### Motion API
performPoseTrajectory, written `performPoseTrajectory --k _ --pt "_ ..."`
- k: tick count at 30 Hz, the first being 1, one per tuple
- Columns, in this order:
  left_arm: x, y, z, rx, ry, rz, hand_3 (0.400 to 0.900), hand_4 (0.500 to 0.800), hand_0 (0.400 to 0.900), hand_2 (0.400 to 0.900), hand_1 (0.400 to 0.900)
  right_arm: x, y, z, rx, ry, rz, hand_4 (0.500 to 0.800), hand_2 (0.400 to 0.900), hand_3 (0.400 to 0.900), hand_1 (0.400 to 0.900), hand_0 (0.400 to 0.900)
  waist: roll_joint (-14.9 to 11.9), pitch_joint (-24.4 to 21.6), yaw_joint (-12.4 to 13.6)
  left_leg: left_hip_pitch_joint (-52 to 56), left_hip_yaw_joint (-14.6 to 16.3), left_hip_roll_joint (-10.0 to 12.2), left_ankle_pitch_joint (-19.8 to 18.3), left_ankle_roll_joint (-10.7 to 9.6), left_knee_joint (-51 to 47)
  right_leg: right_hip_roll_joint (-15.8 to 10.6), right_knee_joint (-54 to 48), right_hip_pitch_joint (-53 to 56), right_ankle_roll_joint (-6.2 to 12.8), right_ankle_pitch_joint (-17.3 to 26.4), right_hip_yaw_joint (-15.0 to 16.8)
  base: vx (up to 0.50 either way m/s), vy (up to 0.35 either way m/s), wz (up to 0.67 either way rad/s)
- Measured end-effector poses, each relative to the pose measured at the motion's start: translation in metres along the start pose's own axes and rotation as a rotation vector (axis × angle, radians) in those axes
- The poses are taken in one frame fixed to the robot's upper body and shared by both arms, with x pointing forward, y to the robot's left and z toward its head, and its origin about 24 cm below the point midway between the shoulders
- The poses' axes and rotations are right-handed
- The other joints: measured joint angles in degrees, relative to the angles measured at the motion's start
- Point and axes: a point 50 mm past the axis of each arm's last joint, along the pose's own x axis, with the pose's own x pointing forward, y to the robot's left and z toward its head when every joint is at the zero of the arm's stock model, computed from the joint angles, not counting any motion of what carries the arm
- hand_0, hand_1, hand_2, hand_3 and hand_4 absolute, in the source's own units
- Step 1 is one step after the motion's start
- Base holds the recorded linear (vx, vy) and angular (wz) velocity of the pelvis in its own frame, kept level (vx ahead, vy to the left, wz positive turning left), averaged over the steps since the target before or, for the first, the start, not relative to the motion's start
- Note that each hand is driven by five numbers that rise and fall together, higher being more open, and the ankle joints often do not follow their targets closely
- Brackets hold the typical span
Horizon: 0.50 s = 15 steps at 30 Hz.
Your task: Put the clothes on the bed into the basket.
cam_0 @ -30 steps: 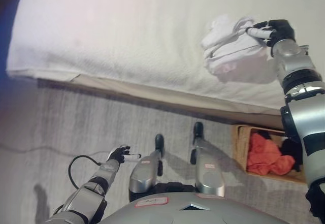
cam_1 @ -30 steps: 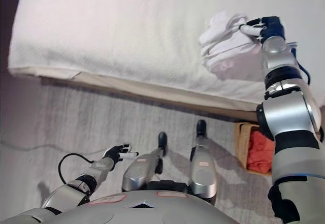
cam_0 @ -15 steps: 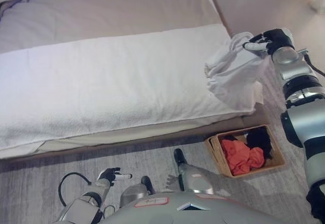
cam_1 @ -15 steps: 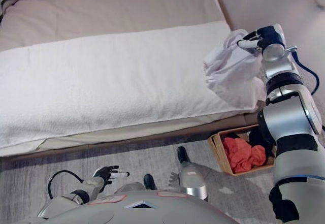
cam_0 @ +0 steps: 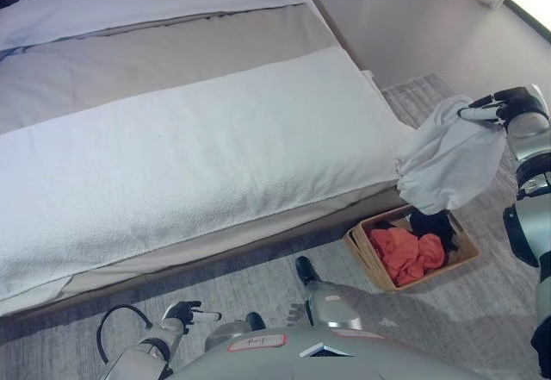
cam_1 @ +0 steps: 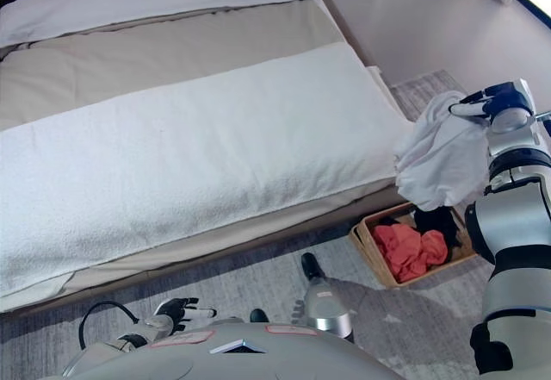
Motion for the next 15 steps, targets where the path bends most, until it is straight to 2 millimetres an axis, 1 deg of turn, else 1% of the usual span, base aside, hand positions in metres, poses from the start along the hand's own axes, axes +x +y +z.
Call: performPoseTrajectory --k 5,11,15 --pt "0.0 0.0 0.003 0.003 -0.009 -0.001 0.9 0.8 0.9 0.9 0.9 0.0 0.004 -0.008 -0.01 0.018 0.012 0.5 0.4 0.4 0.4 0.4 0.2 -0.1 -1.2 0.0 0.3 -0.1 0.0 0.1 0.0 -0.3 0.0 -0.1 1.57 -1.2 0.1 -0.01 0.002 0.04" --pt "0.0 0.0 0.002 0.004 -0.004 0.0 0.9 0.8 0.9 0.9 0.9 0.0 0.002 -0.017 -0.018 0.042 0.007 0.5 0.4 0.4 0.4 0.4 0.9 -0.4 -1.2 0.0 0.1 -0.1 0.1 0.1 0.0 -0.3 0.0 -0.1 1.58 -1.2 0.0 -0.01 -0.003 0.03" --pt "0.0 -0.001 0.001 0.007 -0.002 -0.002 0.9 0.8 0.9 0.9 0.9 0.0 0.0 -0.019 -0.019 0.049 0.002 0.5 0.4 0.4 0.4 0.4 2.4 -0.4 -1.2 0.0 -0.3 -0.2 0.0 0.1 0.0 -0.4 0.0 0.1 1.61 -1.1 -0.2 -0.01 0.007 -0.01"
